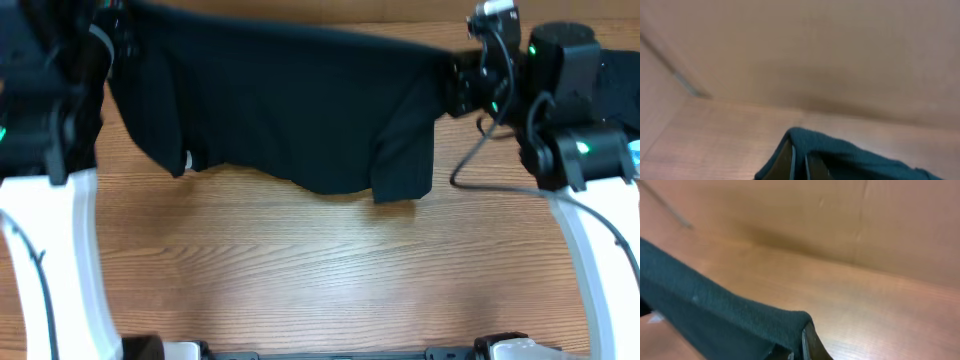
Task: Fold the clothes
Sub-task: 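Lift and stretch the shirt between both grippers, pulling apart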
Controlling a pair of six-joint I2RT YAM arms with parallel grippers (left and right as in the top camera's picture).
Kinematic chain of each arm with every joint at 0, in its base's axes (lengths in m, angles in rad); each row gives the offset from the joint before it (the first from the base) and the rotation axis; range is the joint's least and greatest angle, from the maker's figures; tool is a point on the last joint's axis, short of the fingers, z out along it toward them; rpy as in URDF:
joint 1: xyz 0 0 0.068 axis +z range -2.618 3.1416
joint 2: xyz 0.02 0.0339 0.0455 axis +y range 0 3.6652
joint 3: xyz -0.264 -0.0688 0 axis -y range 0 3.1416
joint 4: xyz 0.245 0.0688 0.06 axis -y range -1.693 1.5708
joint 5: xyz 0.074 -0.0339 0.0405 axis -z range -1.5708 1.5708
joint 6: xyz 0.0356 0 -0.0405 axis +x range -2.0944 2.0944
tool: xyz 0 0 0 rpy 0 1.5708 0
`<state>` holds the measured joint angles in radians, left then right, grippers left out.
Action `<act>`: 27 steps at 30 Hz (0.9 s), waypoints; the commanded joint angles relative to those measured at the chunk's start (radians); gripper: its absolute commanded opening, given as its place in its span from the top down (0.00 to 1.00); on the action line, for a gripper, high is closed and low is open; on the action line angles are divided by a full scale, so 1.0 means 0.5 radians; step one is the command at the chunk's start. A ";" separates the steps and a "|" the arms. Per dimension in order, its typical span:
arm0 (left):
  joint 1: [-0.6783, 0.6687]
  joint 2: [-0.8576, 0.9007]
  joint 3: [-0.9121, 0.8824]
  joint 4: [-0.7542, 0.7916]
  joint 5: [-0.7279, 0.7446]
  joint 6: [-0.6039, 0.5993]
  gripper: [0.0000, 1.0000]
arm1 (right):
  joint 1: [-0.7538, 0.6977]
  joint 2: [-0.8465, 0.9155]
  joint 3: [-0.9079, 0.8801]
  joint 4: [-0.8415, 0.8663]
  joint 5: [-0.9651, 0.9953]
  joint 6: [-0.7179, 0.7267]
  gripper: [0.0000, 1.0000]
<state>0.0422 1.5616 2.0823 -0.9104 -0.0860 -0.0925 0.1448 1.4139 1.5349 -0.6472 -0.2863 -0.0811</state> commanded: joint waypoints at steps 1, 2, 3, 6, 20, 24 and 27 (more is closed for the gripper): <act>0.035 0.214 0.030 0.268 -0.066 0.052 0.96 | -0.023 0.134 0.050 0.237 0.137 -0.050 0.96; 0.035 0.251 0.030 0.342 -0.065 0.052 0.96 | -0.023 0.156 0.050 0.324 0.137 -0.050 0.96; 0.035 0.286 0.031 0.420 -0.065 0.052 0.96 | -0.023 0.178 0.050 0.424 0.137 -0.050 0.96; 0.035 0.320 0.031 0.603 -0.050 0.051 0.96 | -0.023 0.184 0.054 0.664 0.137 -0.050 0.96; 0.037 0.313 0.559 0.061 -0.040 0.243 0.96 | -0.023 0.192 0.323 0.301 0.129 -0.095 0.96; 0.033 0.316 0.549 -0.520 0.013 0.198 0.96 | -0.021 0.207 0.321 -0.137 0.074 -0.092 0.96; 0.033 0.340 0.511 -0.851 0.114 0.140 0.96 | -0.021 0.207 0.321 -0.442 0.029 -0.003 0.96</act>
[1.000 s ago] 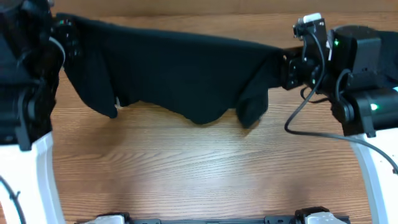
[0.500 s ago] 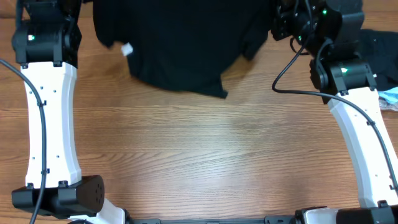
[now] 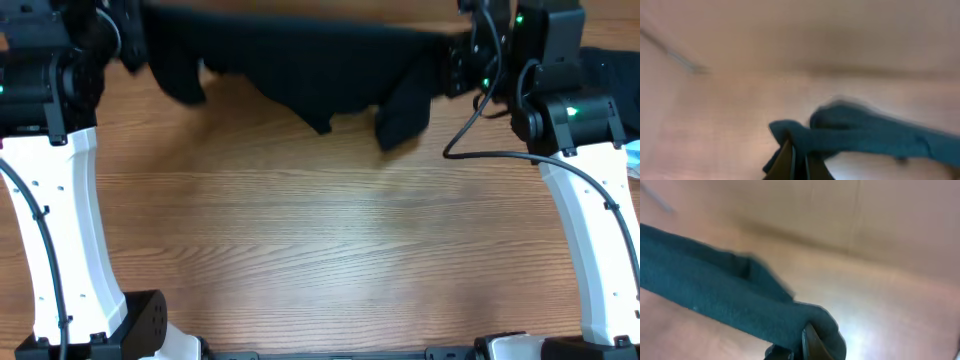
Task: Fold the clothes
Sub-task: 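Lift and stretch the shirt between both grippers, pulling apart, then lay the stretched shirt flat on the table center with both grippers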
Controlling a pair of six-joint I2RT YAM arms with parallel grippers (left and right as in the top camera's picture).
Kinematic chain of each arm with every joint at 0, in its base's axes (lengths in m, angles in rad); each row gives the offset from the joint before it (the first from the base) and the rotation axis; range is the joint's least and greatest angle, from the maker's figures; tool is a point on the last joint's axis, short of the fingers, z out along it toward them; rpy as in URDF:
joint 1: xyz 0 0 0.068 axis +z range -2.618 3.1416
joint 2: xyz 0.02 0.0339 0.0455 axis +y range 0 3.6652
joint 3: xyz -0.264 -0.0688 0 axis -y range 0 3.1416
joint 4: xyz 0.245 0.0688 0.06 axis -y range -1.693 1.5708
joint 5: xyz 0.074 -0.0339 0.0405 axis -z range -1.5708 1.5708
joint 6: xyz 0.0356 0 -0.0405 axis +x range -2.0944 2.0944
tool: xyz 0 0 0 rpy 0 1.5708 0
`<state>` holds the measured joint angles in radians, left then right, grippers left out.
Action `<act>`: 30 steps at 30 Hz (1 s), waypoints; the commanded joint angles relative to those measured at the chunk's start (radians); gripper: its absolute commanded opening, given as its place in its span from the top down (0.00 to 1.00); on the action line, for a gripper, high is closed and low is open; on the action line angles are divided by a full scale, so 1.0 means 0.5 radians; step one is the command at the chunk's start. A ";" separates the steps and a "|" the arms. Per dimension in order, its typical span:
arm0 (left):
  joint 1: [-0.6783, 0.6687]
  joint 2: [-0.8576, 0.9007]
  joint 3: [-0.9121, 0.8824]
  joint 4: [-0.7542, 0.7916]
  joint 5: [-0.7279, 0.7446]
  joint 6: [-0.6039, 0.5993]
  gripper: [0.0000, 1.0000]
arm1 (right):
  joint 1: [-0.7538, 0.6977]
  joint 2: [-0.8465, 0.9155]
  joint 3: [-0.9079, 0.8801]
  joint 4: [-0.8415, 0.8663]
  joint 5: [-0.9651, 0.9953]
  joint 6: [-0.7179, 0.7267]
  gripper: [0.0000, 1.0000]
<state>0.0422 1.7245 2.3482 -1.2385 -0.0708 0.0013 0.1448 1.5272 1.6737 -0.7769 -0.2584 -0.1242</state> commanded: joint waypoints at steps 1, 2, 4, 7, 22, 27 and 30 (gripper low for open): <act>0.032 0.023 -0.037 -0.278 0.103 -0.054 0.96 | -0.021 -0.020 0.043 -0.253 -0.031 0.117 0.96; 0.033 0.034 -0.059 -0.363 0.117 -0.056 0.96 | -0.021 -0.020 0.043 -0.329 -0.045 0.150 0.96; 0.033 0.052 -0.121 -0.478 0.111 -0.065 0.96 | -0.021 -0.020 0.043 -0.449 -0.127 0.153 0.96; 0.033 0.056 -0.312 -0.506 0.027 -0.111 0.96 | -0.021 -0.020 0.014 -0.563 -0.250 0.201 0.96; 0.020 0.055 -1.364 -0.266 0.180 -0.124 0.96 | -0.014 -0.021 -0.678 -0.861 -0.249 0.638 0.96; 0.040 0.055 -1.531 -0.212 0.065 -0.192 0.96 | -0.007 -0.021 -0.898 -0.900 -0.242 0.784 0.96; 0.066 0.055 -1.611 -0.152 0.069 -0.208 0.96 | -0.005 -0.021 -0.989 -0.907 -0.217 0.863 0.96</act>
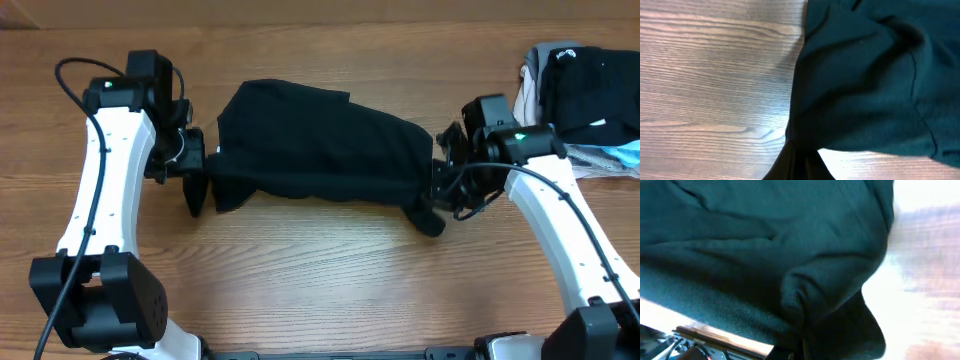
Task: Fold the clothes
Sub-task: 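Lay the stretched shirt flat on the table center with both grippers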
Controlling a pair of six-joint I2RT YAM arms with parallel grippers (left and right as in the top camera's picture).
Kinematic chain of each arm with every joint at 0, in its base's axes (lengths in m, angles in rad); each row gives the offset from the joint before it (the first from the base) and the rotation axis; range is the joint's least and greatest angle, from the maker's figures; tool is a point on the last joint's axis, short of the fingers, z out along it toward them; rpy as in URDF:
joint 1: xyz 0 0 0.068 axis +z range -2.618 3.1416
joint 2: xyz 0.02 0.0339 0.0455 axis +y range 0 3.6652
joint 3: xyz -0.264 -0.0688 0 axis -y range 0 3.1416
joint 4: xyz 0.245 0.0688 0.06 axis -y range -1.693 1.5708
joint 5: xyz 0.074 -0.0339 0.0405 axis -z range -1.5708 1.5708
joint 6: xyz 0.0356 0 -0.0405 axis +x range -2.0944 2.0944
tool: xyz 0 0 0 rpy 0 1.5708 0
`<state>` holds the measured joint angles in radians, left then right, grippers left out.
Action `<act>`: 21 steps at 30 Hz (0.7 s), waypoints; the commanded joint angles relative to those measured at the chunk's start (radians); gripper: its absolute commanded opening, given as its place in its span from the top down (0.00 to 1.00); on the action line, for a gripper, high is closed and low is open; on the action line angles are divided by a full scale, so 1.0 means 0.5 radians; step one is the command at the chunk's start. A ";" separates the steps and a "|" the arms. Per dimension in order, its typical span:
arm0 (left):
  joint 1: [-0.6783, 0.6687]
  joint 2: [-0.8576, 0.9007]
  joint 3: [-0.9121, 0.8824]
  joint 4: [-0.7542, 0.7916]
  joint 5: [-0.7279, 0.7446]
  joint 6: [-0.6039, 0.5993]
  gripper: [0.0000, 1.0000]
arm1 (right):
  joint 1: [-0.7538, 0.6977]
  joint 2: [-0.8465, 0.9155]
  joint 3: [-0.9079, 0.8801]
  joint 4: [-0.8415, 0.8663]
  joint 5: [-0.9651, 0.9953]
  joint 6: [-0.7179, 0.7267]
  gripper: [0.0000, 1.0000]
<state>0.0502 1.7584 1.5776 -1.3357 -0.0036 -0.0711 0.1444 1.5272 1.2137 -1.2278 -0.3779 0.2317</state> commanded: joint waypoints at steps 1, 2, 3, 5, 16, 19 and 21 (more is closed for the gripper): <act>0.060 -0.013 -0.093 0.067 -0.064 -0.063 0.96 | -0.005 -0.021 -0.084 -0.005 0.021 0.178 0.96; 0.068 -0.013 -0.117 0.094 -0.065 -0.068 0.96 | -0.005 -0.021 -0.089 -0.005 0.020 0.213 0.96; 0.072 -0.013 -0.131 0.113 -0.065 -0.069 0.96 | -0.005 -0.021 -0.089 -0.004 0.020 0.232 0.95; 0.071 -0.013 -0.156 0.152 -0.065 -0.068 0.96 | -0.005 -0.021 -0.089 0.018 0.020 0.251 0.91; 0.069 -0.013 -0.169 0.214 -0.057 -0.067 0.96 | -0.013 -0.021 -0.080 0.085 0.182 0.249 0.58; 0.068 -0.013 -0.169 0.219 -0.057 -0.067 0.96 | -0.021 -0.021 -0.064 0.145 0.186 0.249 0.57; 0.066 -0.013 -0.169 0.230 -0.057 -0.066 0.96 | -0.021 -0.021 -0.053 0.213 0.185 0.249 0.52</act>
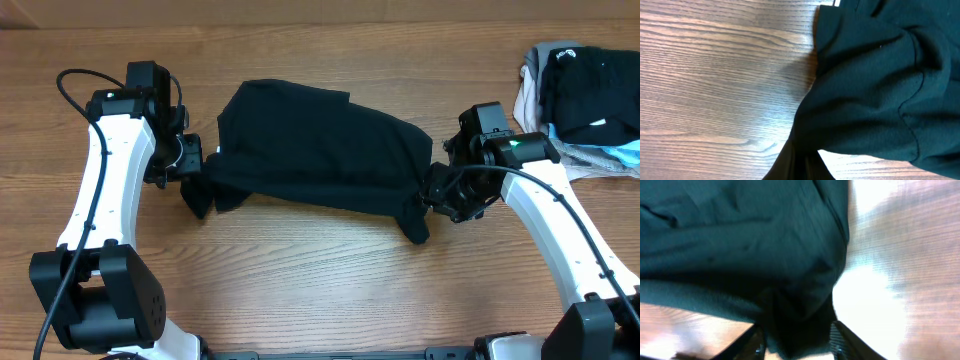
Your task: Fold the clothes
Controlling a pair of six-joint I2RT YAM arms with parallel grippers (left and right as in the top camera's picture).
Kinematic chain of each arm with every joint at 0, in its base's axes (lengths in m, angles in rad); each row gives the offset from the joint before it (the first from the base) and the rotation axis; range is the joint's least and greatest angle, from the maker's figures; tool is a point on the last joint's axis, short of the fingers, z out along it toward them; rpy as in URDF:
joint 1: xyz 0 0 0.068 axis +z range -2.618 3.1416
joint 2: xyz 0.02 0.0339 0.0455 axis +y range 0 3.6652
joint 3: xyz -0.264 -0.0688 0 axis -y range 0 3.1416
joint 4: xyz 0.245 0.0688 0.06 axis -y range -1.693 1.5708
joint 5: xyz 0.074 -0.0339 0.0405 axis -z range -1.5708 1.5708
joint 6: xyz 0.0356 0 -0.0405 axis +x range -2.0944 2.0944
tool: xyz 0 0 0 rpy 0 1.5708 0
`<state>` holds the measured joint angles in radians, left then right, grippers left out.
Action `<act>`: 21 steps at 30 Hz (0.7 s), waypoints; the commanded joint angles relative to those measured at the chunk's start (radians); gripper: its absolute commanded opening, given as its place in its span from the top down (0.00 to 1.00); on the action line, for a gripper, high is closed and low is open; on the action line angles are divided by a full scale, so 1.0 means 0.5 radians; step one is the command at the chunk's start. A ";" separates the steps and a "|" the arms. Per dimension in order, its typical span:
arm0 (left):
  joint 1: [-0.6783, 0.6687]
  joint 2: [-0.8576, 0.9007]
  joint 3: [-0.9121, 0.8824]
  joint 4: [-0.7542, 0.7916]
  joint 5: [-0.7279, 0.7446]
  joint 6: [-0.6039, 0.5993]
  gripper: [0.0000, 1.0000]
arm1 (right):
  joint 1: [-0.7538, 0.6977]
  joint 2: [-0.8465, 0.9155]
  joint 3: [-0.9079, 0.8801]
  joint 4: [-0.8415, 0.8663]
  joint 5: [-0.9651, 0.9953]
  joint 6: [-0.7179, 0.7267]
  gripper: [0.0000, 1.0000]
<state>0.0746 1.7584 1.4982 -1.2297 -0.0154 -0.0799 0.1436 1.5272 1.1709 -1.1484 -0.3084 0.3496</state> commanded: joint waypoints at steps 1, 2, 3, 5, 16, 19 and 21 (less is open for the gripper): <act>0.016 -0.013 -0.011 0.024 -0.034 -0.049 0.96 | -0.019 -0.021 0.033 0.098 0.045 0.011 0.51; 0.014 -0.013 -0.011 0.031 -0.034 -0.049 0.96 | -0.019 -0.021 0.033 0.137 0.040 -0.005 0.51; 0.008 -0.013 -0.011 0.034 -0.034 -0.049 0.96 | -0.019 -0.021 0.033 0.179 0.031 -0.019 0.51; 0.001 -0.013 -0.011 0.038 -0.034 -0.050 0.96 | -0.019 -0.021 0.038 0.247 0.031 -0.031 0.50; -0.036 -0.013 -0.011 0.067 -0.034 -0.050 0.96 | -0.018 -0.015 0.159 0.344 0.039 -0.192 0.43; -0.036 -0.012 -0.011 0.092 -0.034 -0.050 0.96 | 0.008 0.012 0.136 0.319 0.037 -0.192 0.43; -0.036 -0.012 -0.011 0.114 -0.034 -0.050 0.96 | 0.046 0.044 0.107 0.304 0.037 -0.192 0.43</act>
<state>0.0628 1.7584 1.4979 -1.1828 -0.0193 -0.0799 0.1467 1.5291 1.2247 -0.9905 -0.2985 0.2649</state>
